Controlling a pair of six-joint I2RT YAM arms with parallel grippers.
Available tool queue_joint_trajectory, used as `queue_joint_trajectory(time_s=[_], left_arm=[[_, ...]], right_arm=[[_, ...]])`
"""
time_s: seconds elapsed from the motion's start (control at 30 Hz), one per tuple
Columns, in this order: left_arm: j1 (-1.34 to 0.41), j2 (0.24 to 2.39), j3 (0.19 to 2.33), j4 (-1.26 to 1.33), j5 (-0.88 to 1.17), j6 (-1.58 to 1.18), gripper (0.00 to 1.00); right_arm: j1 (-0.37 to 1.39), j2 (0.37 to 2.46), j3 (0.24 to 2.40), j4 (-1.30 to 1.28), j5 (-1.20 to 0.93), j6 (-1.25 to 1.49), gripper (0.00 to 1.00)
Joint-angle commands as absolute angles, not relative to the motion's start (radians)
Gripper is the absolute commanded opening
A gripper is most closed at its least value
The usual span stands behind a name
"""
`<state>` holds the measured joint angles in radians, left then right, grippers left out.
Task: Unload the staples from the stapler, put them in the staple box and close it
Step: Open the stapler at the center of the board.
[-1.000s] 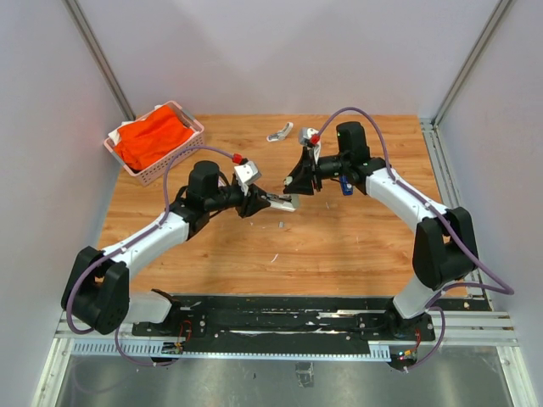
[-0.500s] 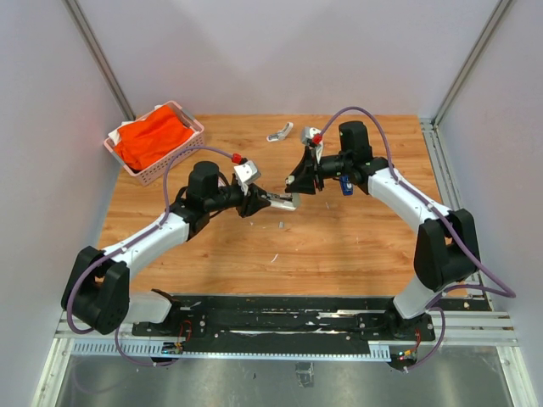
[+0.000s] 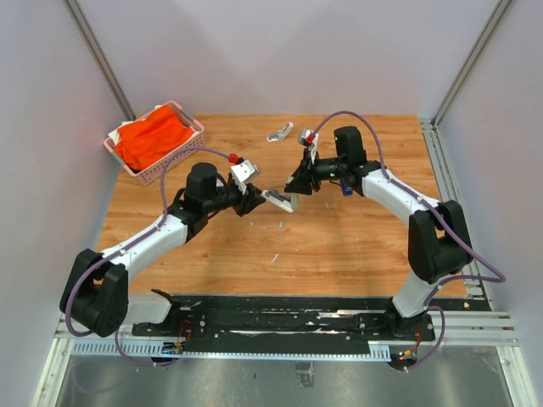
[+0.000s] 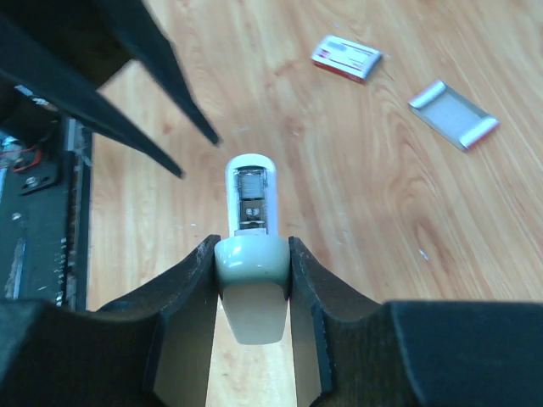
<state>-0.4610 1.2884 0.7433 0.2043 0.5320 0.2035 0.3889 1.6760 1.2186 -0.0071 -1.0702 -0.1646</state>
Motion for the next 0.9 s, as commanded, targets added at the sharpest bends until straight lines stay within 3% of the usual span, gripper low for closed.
queue_joint_trajectory(time_s=[0.0, 0.33, 0.53, 0.87], left_arm=[[-0.459, 1.275, 0.736, 0.233, 0.512, 0.219, 0.00], [-0.458, 1.324, 0.744, 0.233, 0.485, 0.231, 0.00], [-0.457, 1.290, 0.761, 0.168, 0.529, 0.291, 0.09], [-0.453, 1.256, 0.822, -0.051, 0.654, 0.493, 0.33]], right_arm=[[0.406, 1.727, 1.208, 0.025, -0.946, -0.135, 0.01], [0.480, 1.685, 1.239, -0.078, -0.962, -0.271, 0.01], [0.488, 1.647, 1.237, -0.163, -0.966, -0.420, 0.01], [0.535, 1.525, 1.161, -0.250, -0.940, -0.781, 0.01]])
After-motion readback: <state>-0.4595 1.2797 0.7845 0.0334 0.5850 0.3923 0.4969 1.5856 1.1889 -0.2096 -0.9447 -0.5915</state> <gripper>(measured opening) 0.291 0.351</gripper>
